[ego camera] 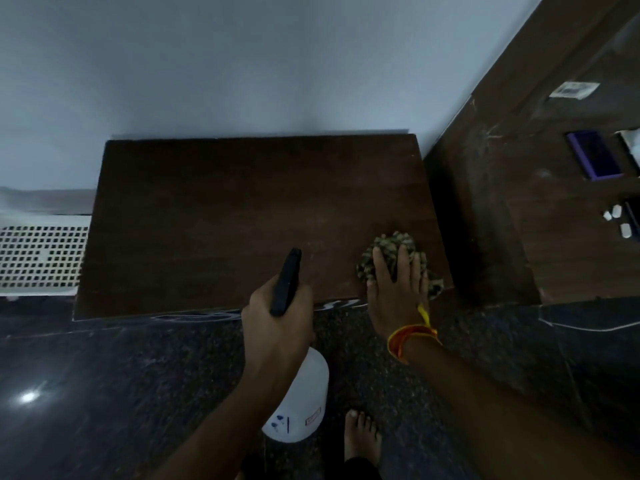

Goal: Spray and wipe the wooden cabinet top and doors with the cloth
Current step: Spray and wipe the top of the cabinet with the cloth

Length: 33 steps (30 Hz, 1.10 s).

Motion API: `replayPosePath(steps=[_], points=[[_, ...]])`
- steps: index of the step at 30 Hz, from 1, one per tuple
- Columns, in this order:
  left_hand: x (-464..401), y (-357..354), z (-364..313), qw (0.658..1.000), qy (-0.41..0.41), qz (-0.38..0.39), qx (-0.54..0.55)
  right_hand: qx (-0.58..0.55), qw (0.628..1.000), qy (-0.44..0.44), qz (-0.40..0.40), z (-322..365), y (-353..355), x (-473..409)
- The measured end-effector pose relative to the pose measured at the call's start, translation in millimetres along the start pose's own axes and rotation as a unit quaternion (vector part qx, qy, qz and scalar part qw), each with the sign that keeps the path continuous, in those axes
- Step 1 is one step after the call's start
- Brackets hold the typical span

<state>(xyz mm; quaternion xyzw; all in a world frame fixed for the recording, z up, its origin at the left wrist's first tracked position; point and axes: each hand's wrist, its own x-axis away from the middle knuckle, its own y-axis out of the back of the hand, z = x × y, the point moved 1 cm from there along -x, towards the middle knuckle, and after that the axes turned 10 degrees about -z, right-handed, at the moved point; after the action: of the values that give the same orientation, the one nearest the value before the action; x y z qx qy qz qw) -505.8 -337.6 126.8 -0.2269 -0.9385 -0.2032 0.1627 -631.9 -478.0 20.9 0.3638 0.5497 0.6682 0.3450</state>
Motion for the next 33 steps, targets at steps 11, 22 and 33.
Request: replayPosePath(steps=[11, 22, 33], points=[[-18, 64, 17, 1.000, 0.011, -0.003, 0.002, 0.015, 1.000, -0.012, -0.003, 75, -12, 23], [-39, 119, 44, 0.999, 0.032, -0.039, 0.017, -0.011, 0.999, 0.032, 0.000, 143, -25, 34], [-54, 186, 62, 0.997, 0.026, -0.076, 0.020, -0.039, 0.988, 0.147, 0.018, 254, -40, 57]])
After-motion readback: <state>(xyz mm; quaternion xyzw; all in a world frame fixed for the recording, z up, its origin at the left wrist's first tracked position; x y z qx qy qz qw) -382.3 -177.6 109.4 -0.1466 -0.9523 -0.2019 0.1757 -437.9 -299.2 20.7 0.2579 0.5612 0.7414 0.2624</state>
